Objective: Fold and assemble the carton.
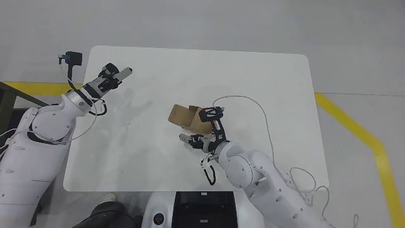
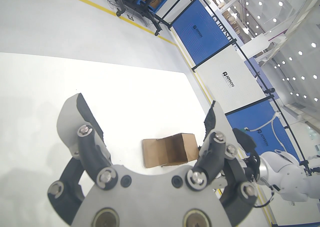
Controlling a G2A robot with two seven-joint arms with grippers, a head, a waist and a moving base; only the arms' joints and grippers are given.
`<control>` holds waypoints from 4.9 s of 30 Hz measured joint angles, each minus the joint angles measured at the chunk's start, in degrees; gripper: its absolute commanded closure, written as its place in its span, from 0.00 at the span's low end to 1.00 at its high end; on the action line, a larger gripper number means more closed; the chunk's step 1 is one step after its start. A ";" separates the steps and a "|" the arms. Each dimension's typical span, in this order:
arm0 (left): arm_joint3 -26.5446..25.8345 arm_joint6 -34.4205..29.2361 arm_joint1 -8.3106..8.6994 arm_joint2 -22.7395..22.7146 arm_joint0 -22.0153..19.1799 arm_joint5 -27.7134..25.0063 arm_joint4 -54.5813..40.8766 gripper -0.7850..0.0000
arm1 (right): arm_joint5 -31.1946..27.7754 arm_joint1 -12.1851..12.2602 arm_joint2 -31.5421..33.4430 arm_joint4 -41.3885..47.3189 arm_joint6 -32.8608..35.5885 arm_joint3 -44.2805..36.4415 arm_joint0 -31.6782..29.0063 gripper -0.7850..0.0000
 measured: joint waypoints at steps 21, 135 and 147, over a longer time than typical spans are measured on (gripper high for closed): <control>0.00 0.00 0.00 0.00 0.00 0.00 0.00 0.00 | -2.78 1.44 0.76 -4.39 5.44 -7.78 -8.47 0.00; 0.00 0.00 0.00 0.00 0.00 0.00 0.00 0.00 | -2.03 -5.51 1.59 -16.37 -11.60 18.52 7.29 0.67; 0.00 0.00 0.00 0.00 0.00 0.00 0.00 0.00 | 0.81 -6.66 0.85 -21.65 -15.70 20.37 7.85 1.00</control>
